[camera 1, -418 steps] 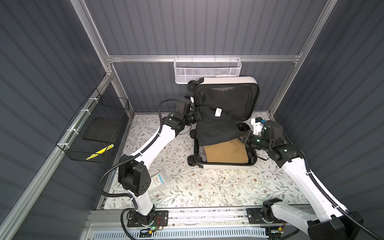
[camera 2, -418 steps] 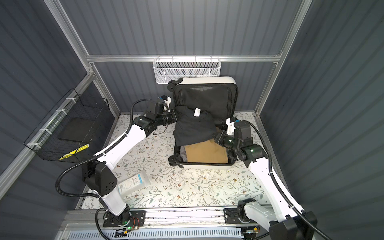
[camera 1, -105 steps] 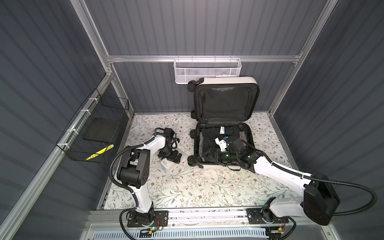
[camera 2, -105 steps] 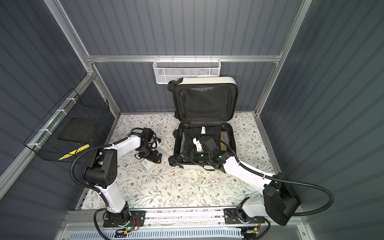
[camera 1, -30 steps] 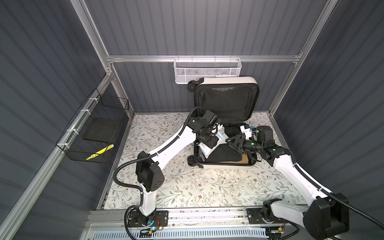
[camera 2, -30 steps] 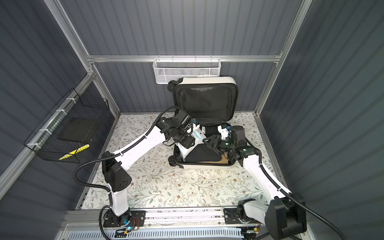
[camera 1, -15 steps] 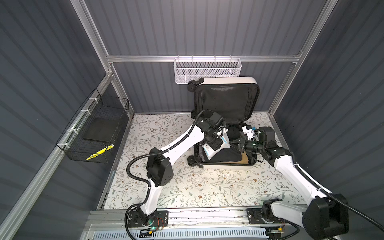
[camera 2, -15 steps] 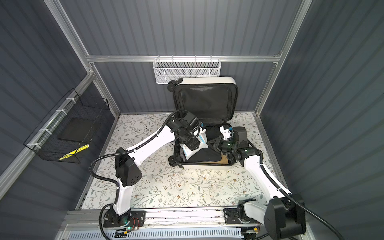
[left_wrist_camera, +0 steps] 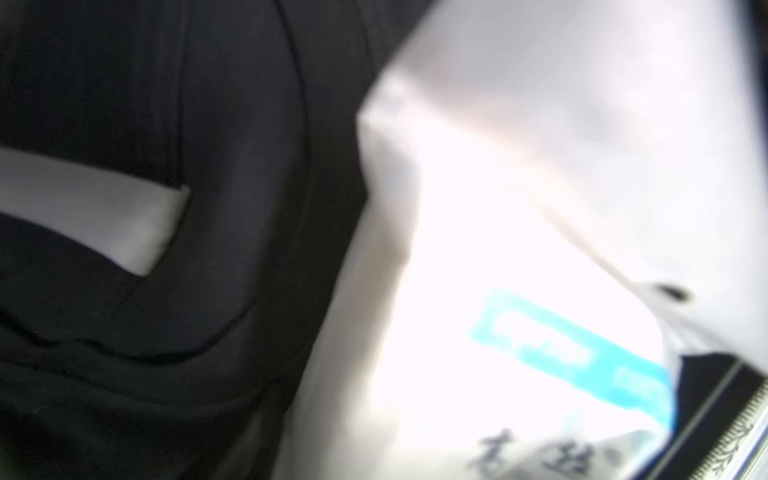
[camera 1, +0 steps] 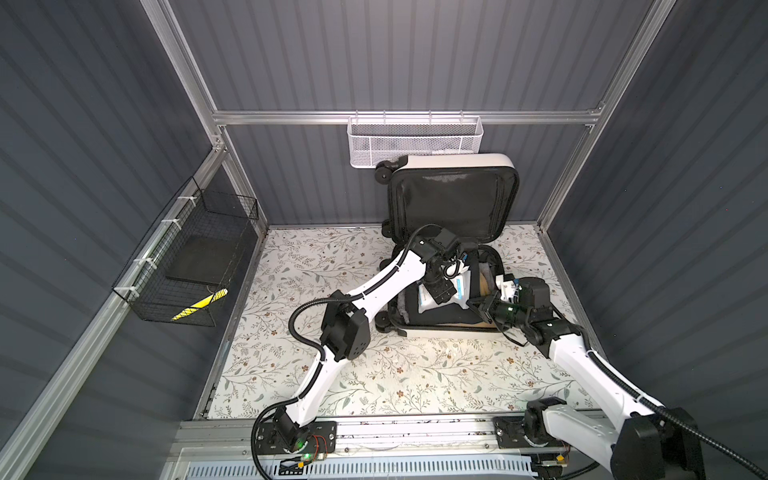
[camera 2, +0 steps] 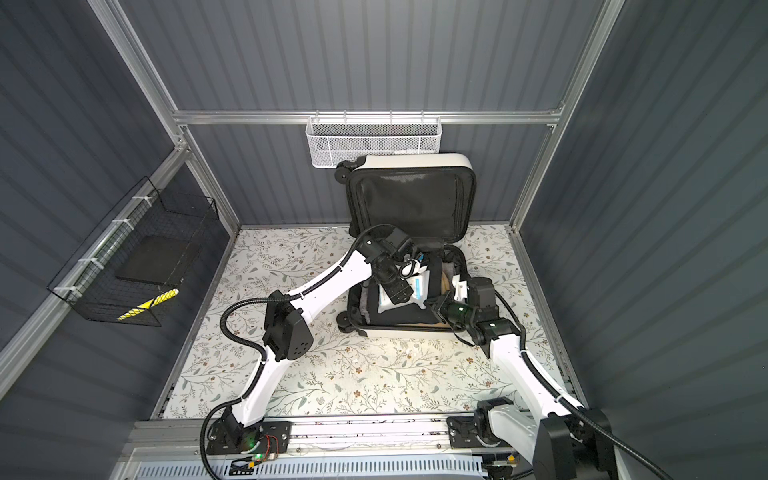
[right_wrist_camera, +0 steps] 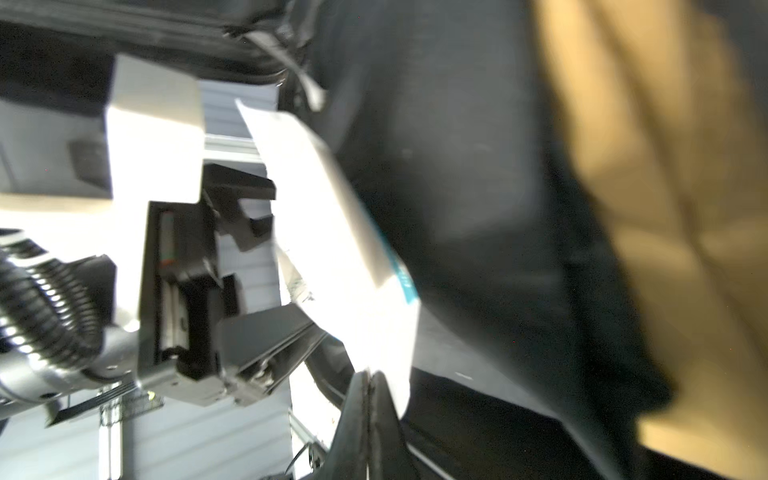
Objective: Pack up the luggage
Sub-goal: 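Lower the packet onto the black T-shirt while the right gripper reaches to hold it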
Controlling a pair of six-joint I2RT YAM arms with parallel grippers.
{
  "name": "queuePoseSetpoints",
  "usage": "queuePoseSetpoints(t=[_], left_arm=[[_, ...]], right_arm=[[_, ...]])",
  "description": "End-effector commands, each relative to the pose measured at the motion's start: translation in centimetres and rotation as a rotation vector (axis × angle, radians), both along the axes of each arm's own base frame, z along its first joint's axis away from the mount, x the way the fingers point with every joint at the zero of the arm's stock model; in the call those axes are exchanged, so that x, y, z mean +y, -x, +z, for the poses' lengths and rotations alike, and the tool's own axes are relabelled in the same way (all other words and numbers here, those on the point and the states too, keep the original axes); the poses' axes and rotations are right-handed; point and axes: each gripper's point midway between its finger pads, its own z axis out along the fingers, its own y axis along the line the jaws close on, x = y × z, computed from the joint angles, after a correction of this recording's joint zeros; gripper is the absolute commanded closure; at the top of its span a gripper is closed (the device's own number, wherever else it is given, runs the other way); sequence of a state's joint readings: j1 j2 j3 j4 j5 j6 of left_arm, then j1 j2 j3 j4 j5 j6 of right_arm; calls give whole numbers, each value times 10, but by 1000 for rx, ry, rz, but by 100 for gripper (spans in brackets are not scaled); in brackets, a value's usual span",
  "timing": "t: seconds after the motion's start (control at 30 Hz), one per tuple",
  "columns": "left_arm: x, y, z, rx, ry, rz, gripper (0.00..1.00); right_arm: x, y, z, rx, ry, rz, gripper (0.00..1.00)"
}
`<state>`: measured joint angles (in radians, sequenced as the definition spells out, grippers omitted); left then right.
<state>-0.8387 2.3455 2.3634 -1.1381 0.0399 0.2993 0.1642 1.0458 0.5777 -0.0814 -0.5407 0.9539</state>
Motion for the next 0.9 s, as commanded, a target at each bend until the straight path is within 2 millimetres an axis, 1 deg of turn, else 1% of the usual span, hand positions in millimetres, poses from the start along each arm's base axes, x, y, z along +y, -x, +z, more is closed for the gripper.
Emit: queuePoseSetpoints(t=[0.0,0.03,0.1,0.17,0.2,0.27,0.3,0.37,0.43,0.5,0.6,0.63,0.7,0.77,0.87], left_arm=[[9,-4,8,-44,-19,2,2],[11,-7,13,-54,-6,19,0],[15,-11,24,-51,39,55,0],[18,-14,41,-36,111,93,0],[18,-14,51,-37,148,103,0],[21,-15,71,-51,219,134,0],[24,-15,79,-57,246,152,0],[31,-15,98,-68,310,197,0],[37,-13,113,-77,368,235,0],[41,-7,127,-83,431,267,0],[41,0,137,-65,525,312,0],[40,2,138,-49,558,331,0],[36,6,136,-10,614,357,0],[35,7,130,21,660,397,0],[41,2,120,10,700,481,0]], right_arm=[[-15,-2,-9,20,16,-87,100],[-17,-1,-11,25,18,-98,100],[-21,1,-14,36,25,-119,100],[-24,3,-14,32,29,-129,100],[-25,4,-13,31,31,-130,98],[-26,6,-8,20,38,-116,68],[-27,7,-6,16,44,-111,62],[-30,9,1,4,63,-103,55],[-33,12,9,-12,77,-97,52],[-34,14,19,-31,87,-91,52],[-30,11,36,-67,79,-68,53],[-27,8,42,-78,68,-55,54],[-21,1,52,-88,41,-28,56],[-15,-9,64,-107,25,-3,57],[-5,-22,79,-127,21,25,58]])
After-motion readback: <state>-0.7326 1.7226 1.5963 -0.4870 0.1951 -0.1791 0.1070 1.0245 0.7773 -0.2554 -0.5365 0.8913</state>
